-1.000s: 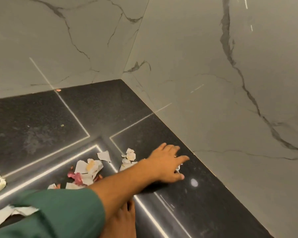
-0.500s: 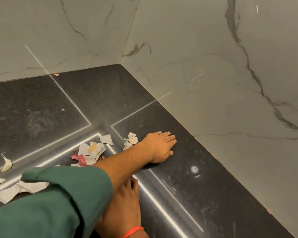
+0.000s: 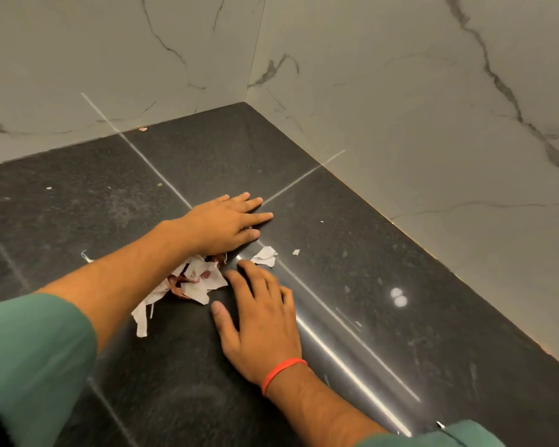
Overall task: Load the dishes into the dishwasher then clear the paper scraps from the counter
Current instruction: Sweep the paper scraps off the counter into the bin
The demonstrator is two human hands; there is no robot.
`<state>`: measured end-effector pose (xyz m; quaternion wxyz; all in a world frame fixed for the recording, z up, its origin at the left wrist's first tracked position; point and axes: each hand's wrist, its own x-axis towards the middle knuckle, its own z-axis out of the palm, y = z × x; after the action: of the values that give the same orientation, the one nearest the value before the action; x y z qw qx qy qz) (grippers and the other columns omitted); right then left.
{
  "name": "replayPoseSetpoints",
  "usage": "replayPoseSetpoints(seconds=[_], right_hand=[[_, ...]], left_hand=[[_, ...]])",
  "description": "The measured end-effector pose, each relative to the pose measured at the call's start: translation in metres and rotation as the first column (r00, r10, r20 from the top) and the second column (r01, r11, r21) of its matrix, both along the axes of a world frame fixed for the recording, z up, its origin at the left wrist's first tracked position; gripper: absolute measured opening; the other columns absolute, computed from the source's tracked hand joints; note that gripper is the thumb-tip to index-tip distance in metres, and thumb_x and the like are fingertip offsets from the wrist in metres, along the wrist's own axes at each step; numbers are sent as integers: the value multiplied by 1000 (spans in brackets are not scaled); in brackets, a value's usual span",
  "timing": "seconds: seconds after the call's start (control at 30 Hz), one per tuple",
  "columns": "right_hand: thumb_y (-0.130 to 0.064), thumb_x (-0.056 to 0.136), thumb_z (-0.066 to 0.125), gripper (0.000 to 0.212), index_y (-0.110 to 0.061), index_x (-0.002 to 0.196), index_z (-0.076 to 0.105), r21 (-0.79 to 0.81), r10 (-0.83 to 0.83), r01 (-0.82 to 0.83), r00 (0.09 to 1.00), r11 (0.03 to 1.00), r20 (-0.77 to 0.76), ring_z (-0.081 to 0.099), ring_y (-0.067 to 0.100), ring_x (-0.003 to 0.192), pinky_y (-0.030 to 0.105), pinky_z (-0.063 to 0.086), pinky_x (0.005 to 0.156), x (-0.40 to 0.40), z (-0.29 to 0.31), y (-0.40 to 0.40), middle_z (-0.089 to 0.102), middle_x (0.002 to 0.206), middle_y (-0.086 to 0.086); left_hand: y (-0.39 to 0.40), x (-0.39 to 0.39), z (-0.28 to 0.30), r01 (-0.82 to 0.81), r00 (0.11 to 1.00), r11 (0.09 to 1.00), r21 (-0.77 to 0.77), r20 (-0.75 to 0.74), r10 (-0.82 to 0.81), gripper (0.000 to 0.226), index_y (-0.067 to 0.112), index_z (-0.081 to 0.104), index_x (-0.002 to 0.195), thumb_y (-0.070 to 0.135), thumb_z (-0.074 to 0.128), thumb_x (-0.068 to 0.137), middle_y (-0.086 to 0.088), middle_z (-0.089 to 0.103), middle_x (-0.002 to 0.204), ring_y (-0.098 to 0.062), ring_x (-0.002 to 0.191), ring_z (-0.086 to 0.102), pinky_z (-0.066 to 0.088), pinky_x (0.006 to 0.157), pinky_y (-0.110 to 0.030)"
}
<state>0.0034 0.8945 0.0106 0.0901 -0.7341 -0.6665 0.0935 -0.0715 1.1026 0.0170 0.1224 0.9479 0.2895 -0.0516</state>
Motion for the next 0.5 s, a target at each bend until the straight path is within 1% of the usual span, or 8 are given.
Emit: replayPoseSetpoints(seconds=[0.13,0.2,0.23,0.3,0.33,0.37,0.43,0.5], right_hand=[[-61,99,28,58,-34,150,35,1,18,-18,1000,1000,-15,20,14,149,43,26,118,-3,0,0,26,161,-7],[-61,99,28,58,-34,150,35,20,16,-15,1000,1000,-9,21,14,149,42,27,117,3,-3,4,26,161,-8],[-61,99,29,57,-34,149,35,27,5,-5,1000,1000,-9,22,14,148,42,27,117,5,0,5,27,160,-8],[-61,99,30,56,-34,148,36,37,14,-14,1000,999,-10,24,14,147,41,28,116,3,-1,4,29,159,-8],[-60,99,31,55,-35,148,37,44,19,-19,1000,999,-16,25,14,146,41,29,115,2,-2,3,31,158,-8],[-60,99,32,54,-36,147,38,51,15,-14,1000,999,-23,27,14,145,40,30,114,2,-1,2,33,156,-9],[-59,98,34,50,-38,144,39,61,4,-3,1000,998,-17,33,14,140,39,34,108,3,-1,3,38,150,-10],[-58,98,36,47,-39,141,41,60,-1,1,1000,998,-5,36,14,135,39,36,105,2,-1,4,43,144,-11]], left_hand=[[-15,-20,7,-22,998,998,-66,-67,17,58,44,7,161,49,31,108,5,-4,172,-19,158,-5,6,127,-44],[-19,-23,21,-61,992,987,-148,-118,44,57,44,16,160,49,37,108,6,1,172,-17,158,-1,12,127,-44],[-20,-22,30,-88,989,981,-175,-130,66,55,43,24,159,50,40,107,6,8,171,-18,158,6,18,125,-44],[-23,-15,43,-118,990,980,-158,-95,104,52,41,42,152,58,41,103,5,31,165,-19,151,31,34,118,-44],[-26,-10,46,-116,992,986,-119,-55,110,55,40,44,150,63,41,100,5,41,160,-19,145,40,39,114,-44],[-31,-4,46,-102,995,991,-83,-15,101,59,40,42,151,66,41,98,5,45,157,-19,143,43,40,112,-45],[-42,9,37,-64,998,996,-59,12,64,67,38,35,156,69,41,97,1,38,161,-20,148,35,34,117,-45],[-52,23,22,-77,997,994,-79,11,78,71,38,30,158,71,41,95,-3,26,167,-24,154,22,22,123,-47]])
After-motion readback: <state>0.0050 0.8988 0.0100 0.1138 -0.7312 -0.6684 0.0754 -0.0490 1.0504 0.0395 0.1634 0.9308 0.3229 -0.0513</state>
